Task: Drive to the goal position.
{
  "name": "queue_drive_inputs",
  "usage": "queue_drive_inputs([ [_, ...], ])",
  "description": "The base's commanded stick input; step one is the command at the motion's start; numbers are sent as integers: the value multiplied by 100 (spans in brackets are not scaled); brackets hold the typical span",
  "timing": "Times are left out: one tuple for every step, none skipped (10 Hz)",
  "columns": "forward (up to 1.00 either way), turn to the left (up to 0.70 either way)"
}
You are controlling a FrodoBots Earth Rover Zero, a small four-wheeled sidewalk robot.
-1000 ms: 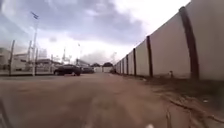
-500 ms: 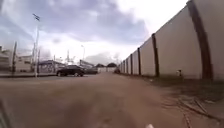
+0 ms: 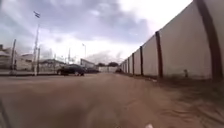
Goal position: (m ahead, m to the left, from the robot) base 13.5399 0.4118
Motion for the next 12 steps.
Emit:
queue_drive_inputs([
  [70, 0],
  [70, 0],
  [70, 0],
  [70, 0],
  [70, -28],
  [70, -28],
  [70, -14],
  [70, 0],
  [70, 0],
  [70, -6],
  [70, -23],
  [70, -17],
])
